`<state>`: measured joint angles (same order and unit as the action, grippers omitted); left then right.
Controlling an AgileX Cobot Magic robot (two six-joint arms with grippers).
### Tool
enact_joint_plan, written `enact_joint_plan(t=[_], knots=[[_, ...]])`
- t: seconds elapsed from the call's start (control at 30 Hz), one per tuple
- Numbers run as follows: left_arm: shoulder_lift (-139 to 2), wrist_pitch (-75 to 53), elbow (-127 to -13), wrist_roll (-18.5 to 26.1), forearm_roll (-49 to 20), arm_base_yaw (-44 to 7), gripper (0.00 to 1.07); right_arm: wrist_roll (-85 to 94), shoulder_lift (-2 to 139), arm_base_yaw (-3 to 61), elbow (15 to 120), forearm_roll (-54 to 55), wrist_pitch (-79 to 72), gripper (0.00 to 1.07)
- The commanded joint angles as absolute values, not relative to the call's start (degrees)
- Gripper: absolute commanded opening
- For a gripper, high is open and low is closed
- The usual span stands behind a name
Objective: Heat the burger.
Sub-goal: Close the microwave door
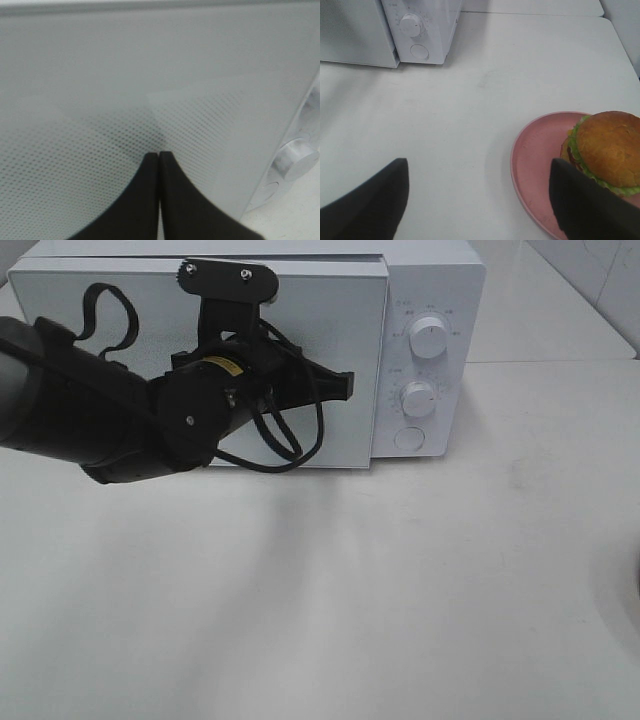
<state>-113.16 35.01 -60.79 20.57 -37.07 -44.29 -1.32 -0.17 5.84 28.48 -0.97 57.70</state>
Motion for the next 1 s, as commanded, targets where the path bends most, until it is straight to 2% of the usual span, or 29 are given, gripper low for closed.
enact_joint_plan(t=[0.03,0.23,0.47,0.63,0.7,0.8,0.9,0.97,1.0], knots=[[-114.02,37.24,-63.94,21.49,-39.25,-43.32,0.00,-0.86,-1.83,5.33,28.53,-0.97,57.12,0.76],[-115.97,34.84,-68.47,21.49,-39.42,-41.20,0.00,-0.86,-1.83,5.33,28.53,-0.97,57.12,0.76],[-115.91,33.75,-68.93,21.83,-39.02,-41.20,0.00,-0.86,-1.83,5.33,28.53,-0.97,57.12,0.76],[-114.76,28.88,-68.87,25.73,-39.19,-43.20,0.00,-0.86,-1.83,5.33,28.53,-0.97,57.12,0.76],[-113.27,23.09,-68.87,28.71,-39.36,-45.32,0.00,-0.86,-1.83,5.33,28.53,-0.97,57.12,0.76],[-112.87,21.37,-68.87,29.11,-39.36,-45.66,0.00,-0.86,-1.83,5.33,28.53,-0.97,57.12,0.76],[-111.33,14.44,-68.81,29.45,-39.42,-46.07,0.00,-0.86,-1.83,5.33,28.53,-0.97,57.12,0.76],[-110.52,10.14,-68.81,29.45,-39.48,-46.07,0.02,-0.86,-1.83,5.33,28.53,-0.97,57.12,0.76],[-109.95,5.79,-68.81,29.45,-39.53,-46.07,0.13,-0.86,-1.83,5.33,28.53,-0.97,57.12,0.76]])
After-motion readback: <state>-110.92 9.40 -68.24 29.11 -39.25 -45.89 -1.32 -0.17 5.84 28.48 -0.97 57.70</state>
